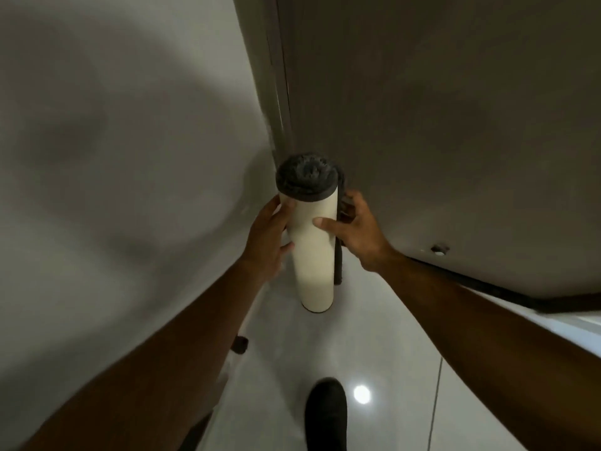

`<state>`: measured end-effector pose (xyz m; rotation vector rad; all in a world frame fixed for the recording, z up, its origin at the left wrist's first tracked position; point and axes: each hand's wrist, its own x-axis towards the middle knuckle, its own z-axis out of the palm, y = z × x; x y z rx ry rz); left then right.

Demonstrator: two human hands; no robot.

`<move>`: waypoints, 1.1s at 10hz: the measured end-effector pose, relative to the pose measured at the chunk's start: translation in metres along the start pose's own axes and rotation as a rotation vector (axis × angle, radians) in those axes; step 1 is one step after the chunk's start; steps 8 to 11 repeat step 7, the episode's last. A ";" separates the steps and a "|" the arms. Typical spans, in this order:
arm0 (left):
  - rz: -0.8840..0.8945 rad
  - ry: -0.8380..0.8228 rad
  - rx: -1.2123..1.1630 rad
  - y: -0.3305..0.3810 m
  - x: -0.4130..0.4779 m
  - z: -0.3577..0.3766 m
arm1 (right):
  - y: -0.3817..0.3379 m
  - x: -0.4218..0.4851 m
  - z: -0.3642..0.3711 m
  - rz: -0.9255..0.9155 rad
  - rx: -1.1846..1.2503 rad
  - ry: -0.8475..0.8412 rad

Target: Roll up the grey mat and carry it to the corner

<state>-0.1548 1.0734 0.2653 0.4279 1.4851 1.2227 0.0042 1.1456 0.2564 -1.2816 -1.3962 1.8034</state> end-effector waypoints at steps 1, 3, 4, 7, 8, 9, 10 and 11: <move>-0.046 0.051 -0.006 -0.003 0.035 -0.014 | 0.009 0.043 0.014 0.066 -0.005 -0.055; -0.100 0.107 -0.055 -0.009 0.080 -0.023 | 0.019 0.093 0.035 0.067 -0.172 -0.103; -0.107 0.178 -0.076 -0.012 0.078 -0.015 | 0.015 0.098 0.032 0.052 -0.269 -0.113; -0.084 0.388 -0.117 -0.003 0.049 0.008 | -0.025 0.059 0.010 -0.029 -0.318 -0.090; -0.084 0.388 -0.117 -0.003 0.049 0.008 | -0.025 0.059 0.010 -0.029 -0.318 -0.090; -0.084 0.388 -0.117 -0.003 0.049 0.008 | -0.025 0.059 0.010 -0.029 -0.318 -0.090; -0.084 0.388 -0.117 -0.003 0.049 0.008 | -0.025 0.059 0.010 -0.029 -0.318 -0.090; -0.084 0.388 -0.117 -0.003 0.049 0.008 | -0.025 0.059 0.010 -0.029 -0.318 -0.090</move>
